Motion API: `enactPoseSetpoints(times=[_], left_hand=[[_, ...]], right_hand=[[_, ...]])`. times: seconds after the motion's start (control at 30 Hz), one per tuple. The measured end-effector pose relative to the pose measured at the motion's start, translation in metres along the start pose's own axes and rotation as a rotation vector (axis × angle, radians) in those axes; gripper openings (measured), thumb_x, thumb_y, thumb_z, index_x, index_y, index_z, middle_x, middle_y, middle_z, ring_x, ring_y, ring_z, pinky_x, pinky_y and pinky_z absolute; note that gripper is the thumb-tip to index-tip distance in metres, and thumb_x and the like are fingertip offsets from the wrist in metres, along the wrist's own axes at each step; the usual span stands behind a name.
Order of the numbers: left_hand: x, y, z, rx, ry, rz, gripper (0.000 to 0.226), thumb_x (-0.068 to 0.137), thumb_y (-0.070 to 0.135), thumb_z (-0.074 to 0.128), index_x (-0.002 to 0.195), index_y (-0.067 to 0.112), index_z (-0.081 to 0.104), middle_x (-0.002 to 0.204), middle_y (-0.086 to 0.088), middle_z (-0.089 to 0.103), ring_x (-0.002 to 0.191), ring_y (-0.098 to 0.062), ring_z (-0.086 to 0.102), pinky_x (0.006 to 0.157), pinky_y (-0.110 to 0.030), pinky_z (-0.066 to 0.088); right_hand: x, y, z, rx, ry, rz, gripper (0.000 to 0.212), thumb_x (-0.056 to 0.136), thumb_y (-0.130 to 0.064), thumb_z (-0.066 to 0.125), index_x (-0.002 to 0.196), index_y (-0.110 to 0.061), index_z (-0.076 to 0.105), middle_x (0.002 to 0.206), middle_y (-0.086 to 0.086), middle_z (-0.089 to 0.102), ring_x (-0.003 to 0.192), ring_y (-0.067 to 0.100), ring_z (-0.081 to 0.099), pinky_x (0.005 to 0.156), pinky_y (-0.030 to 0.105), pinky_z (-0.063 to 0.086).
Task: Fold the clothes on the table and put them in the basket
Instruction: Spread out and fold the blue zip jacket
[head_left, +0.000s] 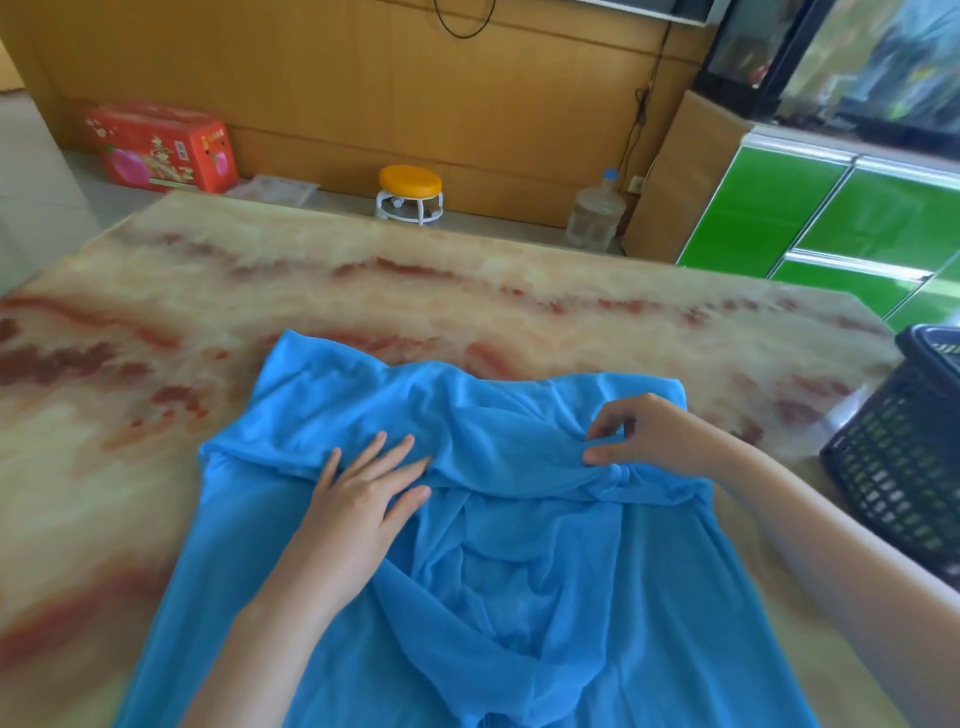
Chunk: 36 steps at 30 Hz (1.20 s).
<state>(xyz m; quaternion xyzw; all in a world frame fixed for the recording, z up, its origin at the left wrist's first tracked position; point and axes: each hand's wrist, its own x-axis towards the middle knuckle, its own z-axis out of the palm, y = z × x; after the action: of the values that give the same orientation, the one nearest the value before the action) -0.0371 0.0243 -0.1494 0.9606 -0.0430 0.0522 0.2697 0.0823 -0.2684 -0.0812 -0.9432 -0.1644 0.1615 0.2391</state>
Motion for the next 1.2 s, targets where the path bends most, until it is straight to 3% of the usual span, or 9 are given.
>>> enactPoseSetpoints(times=[0.13, 0.23, 0.33, 0.53, 0.67, 0.77, 0.9, 1.07, 1.2], left_hand=[[0.0, 0.0, 0.001, -0.008, 0.013, 0.002, 0.082, 0.072, 0.069, 0.006, 0.136, 0.038, 0.045, 0.146, 0.026, 0.019, 0.138, 0.006, 0.001, 0.114, -0.029, -0.002], [0.0, 0.0, 0.001, -0.004, -0.01, -0.01, 0.081, 0.071, 0.072, 0.004, 0.137, 0.043, 0.04, 0.146, 0.028, 0.015, 0.138, 0.006, -0.001, 0.115, -0.03, -0.004], [0.0, -0.002, 0.002, -0.004, -0.011, -0.008, 0.093, 0.063, 0.088, -0.005, 0.135, 0.047, 0.038, 0.146, 0.027, 0.015, 0.137, 0.006, -0.001, 0.115, -0.031, -0.003], [-0.001, -0.002, 0.001, -0.025, -0.011, -0.005, 0.093, 0.063, 0.088, -0.003, 0.133, 0.047, 0.042, 0.144, 0.029, 0.014, 0.139, 0.007, -0.001, 0.113, -0.028, -0.007], [-0.001, 0.0, -0.001, -0.039, 0.006, -0.011, 0.077, 0.071, 0.072, 0.007, 0.131, 0.045, 0.047, 0.144, 0.028, 0.018, 0.137, 0.008, 0.001, 0.111, -0.023, -0.008], [-0.001, 0.001, -0.001, -0.052, 0.038, 0.0, 0.075, 0.073, 0.07, 0.01, 0.127, 0.043, 0.053, 0.146, 0.022, 0.028, 0.136, 0.007, 0.006, 0.111, -0.026, -0.005], [-0.001, 0.002, 0.001, -0.064, 0.046, 0.004, 0.073, 0.074, 0.069, 0.011, 0.126, 0.041, 0.055, 0.149, 0.016, 0.032, 0.137, 0.007, 0.008, 0.113, -0.027, -0.005], [-0.002, -0.001, 0.0, -0.071, 0.029, 0.003, 0.072, 0.074, 0.07, 0.011, 0.127, 0.044, 0.052, 0.15, 0.018, 0.029, 0.138, 0.008, 0.006, 0.113, -0.027, -0.006], [-0.002, -0.003, 0.001, -0.064, 0.025, 0.015, 0.071, 0.075, 0.069, 0.012, 0.129, 0.043, 0.051, 0.149, 0.019, 0.028, 0.14, 0.006, 0.007, 0.114, -0.028, -0.006]], right_hand=[[-0.009, 0.013, -0.008, 0.066, 0.02, 0.06, 0.023, 0.071, -0.013, 0.083, 0.069, -0.024, 0.062, 0.068, -0.003, 0.061, 0.058, 0.002, 0.051, 0.063, 0.019, 0.042], [-0.009, 0.003, -0.021, 0.187, 0.354, 0.013, 0.026, 0.072, -0.007, 0.08, 0.066, -0.024, 0.062, 0.063, -0.002, 0.059, 0.052, 0.002, 0.046, 0.053, 0.013, 0.036], [-0.022, -0.009, -0.033, 0.12, 0.607, -0.116, 0.02, 0.071, -0.011, 0.079, 0.071, -0.025, 0.065, 0.071, -0.009, 0.062, 0.072, 0.014, 0.048, 0.065, 0.011, 0.036], [-0.047, 0.018, -0.006, -0.224, 0.096, 0.04, 0.021, 0.074, -0.043, 0.077, 0.062, -0.041, 0.06, 0.07, -0.018, 0.061, 0.08, 0.001, 0.048, 0.071, 0.02, 0.036], [-0.031, 0.023, -0.01, -0.124, 0.278, 0.109, 0.023, 0.082, -0.042, 0.07, 0.064, -0.029, 0.062, 0.069, -0.017, 0.057, 0.073, 0.007, 0.051, 0.068, 0.029, 0.037], [-0.003, 0.017, -0.012, -0.058, 0.41, 0.08, 0.006, 0.084, -0.033, 0.07, 0.082, -0.027, 0.067, 0.082, -0.012, 0.061, 0.091, 0.019, 0.048, 0.077, 0.029, 0.035], [0.029, 0.011, 0.001, 0.007, 0.354, 0.143, 0.027, 0.081, -0.035, 0.073, 0.105, -0.025, 0.067, 0.1, -0.002, 0.053, 0.097, 0.019, 0.035, 0.083, 0.028, 0.029], [0.034, 0.011, 0.012, 0.035, 0.404, 0.142, 0.02, 0.082, -0.026, 0.073, 0.098, -0.015, 0.067, 0.097, 0.0, 0.05, 0.099, 0.017, 0.032, 0.076, 0.021, 0.022], [0.021, 0.011, -0.005, 0.563, 0.486, 0.166, 0.01, 0.084, -0.014, 0.071, 0.08, -0.012, 0.062, 0.083, 0.01, 0.064, 0.079, 0.021, 0.055, 0.068, 0.03, 0.042]])
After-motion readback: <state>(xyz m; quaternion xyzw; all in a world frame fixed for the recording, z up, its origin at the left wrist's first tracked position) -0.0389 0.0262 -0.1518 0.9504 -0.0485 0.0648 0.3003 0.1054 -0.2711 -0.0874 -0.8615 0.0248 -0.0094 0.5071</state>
